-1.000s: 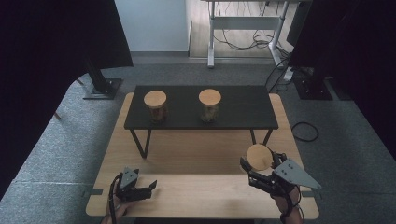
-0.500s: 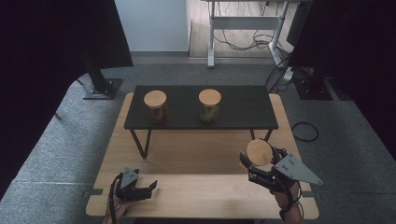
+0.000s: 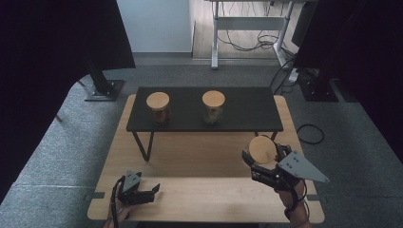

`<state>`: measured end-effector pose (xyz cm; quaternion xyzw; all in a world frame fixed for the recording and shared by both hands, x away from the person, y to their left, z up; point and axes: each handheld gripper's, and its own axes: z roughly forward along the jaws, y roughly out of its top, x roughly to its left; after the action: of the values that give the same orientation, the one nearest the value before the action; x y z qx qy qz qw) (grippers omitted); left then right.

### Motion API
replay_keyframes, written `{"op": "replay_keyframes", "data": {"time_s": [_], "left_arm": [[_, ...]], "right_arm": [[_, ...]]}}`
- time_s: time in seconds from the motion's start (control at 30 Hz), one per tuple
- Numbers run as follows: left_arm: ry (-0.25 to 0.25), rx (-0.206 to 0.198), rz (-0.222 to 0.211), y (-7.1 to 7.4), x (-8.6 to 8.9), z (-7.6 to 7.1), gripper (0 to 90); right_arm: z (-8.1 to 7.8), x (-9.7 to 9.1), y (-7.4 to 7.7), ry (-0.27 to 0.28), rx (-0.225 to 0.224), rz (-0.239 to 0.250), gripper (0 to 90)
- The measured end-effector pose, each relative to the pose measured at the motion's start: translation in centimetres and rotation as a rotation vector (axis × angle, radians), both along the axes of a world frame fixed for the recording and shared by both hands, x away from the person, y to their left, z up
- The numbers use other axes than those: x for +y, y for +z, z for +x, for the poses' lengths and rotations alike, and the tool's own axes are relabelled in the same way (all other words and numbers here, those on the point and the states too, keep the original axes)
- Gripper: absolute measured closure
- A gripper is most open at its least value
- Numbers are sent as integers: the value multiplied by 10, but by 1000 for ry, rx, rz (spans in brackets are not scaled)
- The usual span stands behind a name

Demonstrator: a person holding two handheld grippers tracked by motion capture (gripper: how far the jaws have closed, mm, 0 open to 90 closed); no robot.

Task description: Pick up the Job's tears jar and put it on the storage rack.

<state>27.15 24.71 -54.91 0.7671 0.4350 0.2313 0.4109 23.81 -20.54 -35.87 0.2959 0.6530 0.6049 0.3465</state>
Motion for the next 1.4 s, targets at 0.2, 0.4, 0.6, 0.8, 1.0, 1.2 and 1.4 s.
{"op": "replay_keyframes", "data": {"time_s": [0.2,0.4,0.6,0.8,1.0,1.2,1.4], "left_arm": [[0,1,2,0,0,0,83],[-1,1,4,0,0,0,83],[-3,2,5,0,0,0,83],[-4,2,5,0,0,0,83],[-5,1,5,0,0,0,83],[-7,2,4,0,0,0,82],[-7,0,4,0,0,0,82]], "right_arm": [[2,1,5,5,-2,2,245],[4,0,8,5,-1,5,245],[7,-1,9,5,0,8,244],[9,-1,12,6,1,7,245],[11,-1,14,8,-1,7,245],[13,-1,20,9,-6,14,245],[16,-2,25,8,-14,19,245]]}}
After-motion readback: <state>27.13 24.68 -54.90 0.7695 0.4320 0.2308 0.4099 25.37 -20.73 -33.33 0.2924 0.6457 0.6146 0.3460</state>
